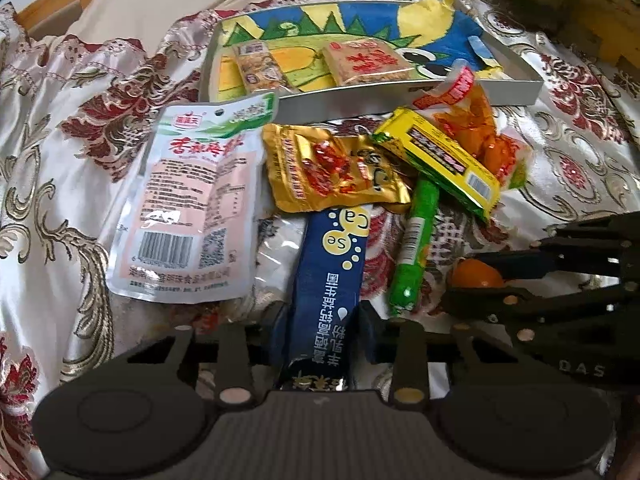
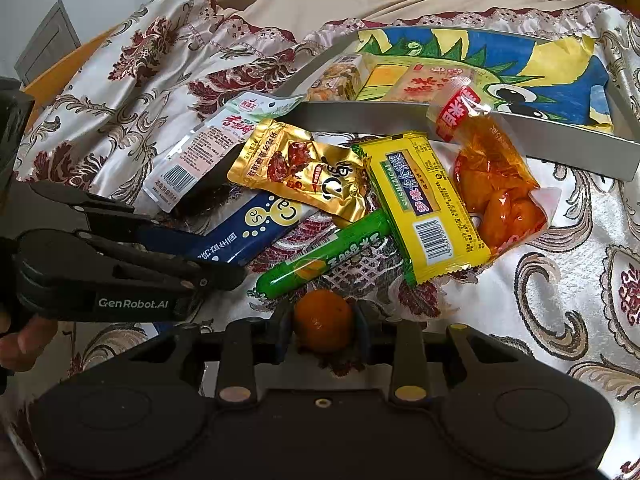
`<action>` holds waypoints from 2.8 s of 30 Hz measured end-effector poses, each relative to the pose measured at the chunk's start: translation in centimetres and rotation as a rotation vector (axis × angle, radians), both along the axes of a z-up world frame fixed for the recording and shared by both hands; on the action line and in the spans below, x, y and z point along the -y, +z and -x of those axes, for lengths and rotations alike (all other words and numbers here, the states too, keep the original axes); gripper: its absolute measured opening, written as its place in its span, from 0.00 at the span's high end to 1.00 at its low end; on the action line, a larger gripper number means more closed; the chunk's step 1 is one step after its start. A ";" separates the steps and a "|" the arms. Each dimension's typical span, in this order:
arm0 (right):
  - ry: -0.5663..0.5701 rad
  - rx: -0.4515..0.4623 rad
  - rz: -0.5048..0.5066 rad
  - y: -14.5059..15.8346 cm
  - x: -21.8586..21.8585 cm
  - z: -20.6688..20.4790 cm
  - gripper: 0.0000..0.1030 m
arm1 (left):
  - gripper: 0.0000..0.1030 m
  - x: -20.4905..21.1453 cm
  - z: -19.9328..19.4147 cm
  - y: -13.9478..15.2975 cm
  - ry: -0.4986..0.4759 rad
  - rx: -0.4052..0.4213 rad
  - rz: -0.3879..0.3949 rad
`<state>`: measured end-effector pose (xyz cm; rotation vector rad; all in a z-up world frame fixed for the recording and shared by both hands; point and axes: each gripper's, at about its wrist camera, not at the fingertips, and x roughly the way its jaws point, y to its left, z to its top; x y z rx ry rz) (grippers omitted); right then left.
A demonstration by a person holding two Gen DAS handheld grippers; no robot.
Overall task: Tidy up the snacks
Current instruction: 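Grasp the blue tube snack with the left tool while the right tool grasps the tangerine, then place the blue tube and tangerine into the grey tray, opening both tools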
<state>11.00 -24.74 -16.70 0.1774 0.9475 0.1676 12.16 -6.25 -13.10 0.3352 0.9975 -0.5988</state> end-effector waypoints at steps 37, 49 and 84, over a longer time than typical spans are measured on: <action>-0.061 0.315 0.078 7.4 1.7 2.7 0.67 | 0.70 -2.4 1.3 7.6 0.215 -0.105 0.313; -0.253 0.522 0.143 8.4 5.5 -0.6 0.66 | 0.70 2.8 -7.4 10.3 0.363 0.176 0.462; -0.392 0.294 0.105 1.2 9.5 -10.8 0.66 | 0.69 8.0 -17.0 0.1 0.366 0.189 0.531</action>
